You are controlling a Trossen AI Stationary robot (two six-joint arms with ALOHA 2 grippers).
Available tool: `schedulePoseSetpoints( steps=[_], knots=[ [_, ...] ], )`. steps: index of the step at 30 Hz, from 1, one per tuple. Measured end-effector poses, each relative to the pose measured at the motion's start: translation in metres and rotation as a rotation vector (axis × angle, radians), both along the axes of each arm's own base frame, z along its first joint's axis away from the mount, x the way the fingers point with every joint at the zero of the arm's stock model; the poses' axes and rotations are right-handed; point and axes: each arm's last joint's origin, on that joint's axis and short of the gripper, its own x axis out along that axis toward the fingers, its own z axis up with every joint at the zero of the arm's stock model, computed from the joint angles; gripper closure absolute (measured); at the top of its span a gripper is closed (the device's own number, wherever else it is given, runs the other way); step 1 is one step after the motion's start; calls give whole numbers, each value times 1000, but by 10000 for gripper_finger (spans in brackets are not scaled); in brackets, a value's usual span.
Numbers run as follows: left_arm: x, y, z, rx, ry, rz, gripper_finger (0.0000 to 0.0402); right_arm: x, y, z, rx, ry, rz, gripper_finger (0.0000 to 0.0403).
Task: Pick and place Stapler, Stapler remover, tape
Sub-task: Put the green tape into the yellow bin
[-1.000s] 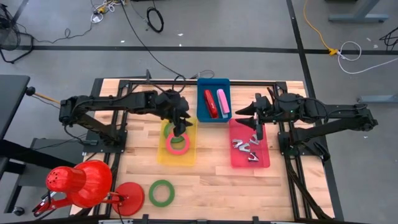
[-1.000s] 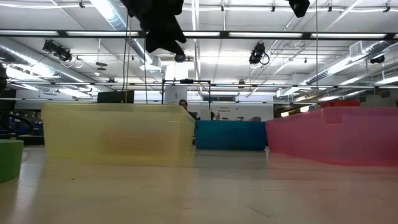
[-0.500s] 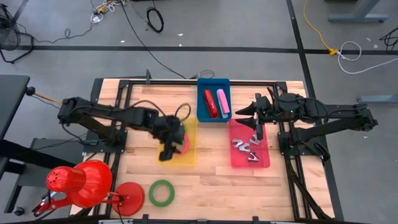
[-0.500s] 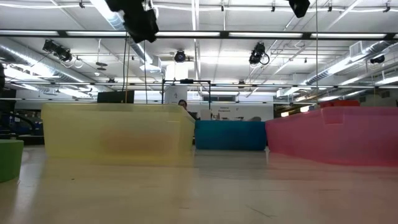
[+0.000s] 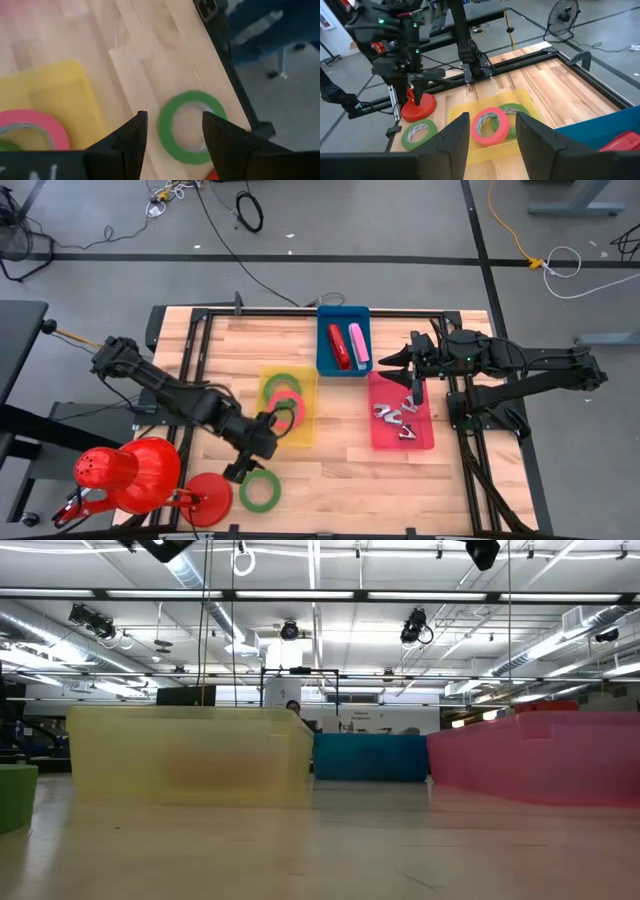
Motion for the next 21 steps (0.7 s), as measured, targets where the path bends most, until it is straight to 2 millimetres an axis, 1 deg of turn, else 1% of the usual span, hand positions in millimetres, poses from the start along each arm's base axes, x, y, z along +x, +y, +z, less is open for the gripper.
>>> schedulePoseSetpoints(
  steps=[5, 11, 18, 21],
  knots=[
    [-6, -13, -8, 19, 63, -22, 209, 0, 0, 0, -2, 0, -6, 241],
    [2, -24, -28, 64, 118, -19, 209, 0, -2, 0, -18, 0, -51, 241],
    [13, -32, -52, 103, 194, 14, 209, 0, -2, 0, -17, 0, -56, 241],
    [15, -36, -59, 103, 227, 26, 199, 0, -2, 0, -16, 0, -56, 241]
  ],
)
